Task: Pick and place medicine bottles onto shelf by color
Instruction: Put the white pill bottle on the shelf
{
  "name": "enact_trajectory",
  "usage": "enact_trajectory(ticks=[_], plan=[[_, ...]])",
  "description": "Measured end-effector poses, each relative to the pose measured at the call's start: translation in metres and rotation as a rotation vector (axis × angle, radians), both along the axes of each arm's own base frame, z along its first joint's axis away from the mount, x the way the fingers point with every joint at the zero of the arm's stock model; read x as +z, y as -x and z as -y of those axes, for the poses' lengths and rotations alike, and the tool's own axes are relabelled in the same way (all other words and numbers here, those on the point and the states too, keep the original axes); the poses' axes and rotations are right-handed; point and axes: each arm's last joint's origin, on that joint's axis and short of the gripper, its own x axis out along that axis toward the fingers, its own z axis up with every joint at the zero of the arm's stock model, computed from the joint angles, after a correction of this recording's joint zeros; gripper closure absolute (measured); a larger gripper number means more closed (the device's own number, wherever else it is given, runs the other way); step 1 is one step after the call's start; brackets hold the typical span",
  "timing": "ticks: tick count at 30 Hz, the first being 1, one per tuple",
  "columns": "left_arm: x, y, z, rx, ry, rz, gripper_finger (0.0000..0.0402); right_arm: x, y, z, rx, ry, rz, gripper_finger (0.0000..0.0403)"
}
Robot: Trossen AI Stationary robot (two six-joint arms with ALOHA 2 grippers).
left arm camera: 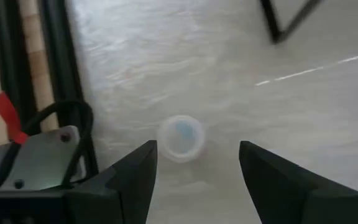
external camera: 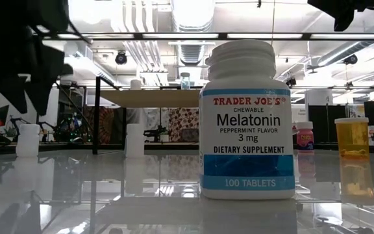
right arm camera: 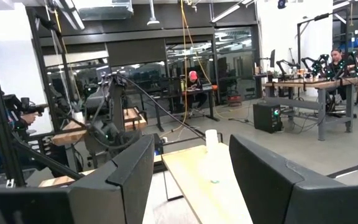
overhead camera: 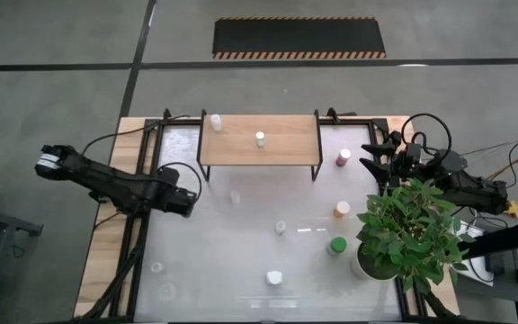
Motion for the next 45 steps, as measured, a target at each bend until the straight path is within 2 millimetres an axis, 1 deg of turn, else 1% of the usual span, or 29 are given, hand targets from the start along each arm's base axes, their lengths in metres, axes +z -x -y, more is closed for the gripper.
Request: enact_trajectory(ticks=[4,11,18,28,45], plan=[[-0.009,-0.003,-0.002,0.015,-0.016,-0.057,0.0191,0.0,0.0,0.0,0.0,0.0,0.0,0.0202],[-0.017,-0.009,-0.002,0.01,-0.047,-0.111,0.0191,0.0,0.0,0.0,0.0,-0.001,0.0,0.0202],[-0.022,-0.013,-0.002,0.015,-0.084,-0.133,0.0191,0.0,0.0,0.0,0.0,-0.001,-0.001,0.0202],[-0.031,-0.019,-0.001,0.017,-0.092,-0.169,0.0191,0.0,0.0,0.0,0.0,-0.001,-0.003,0.0202],[-0.036,-0.021,0.0,0.041,-0.071,-0.18,0.0192,-0.003,0.0,0.0,0.003,-0.017,-0.025,0.0202]])
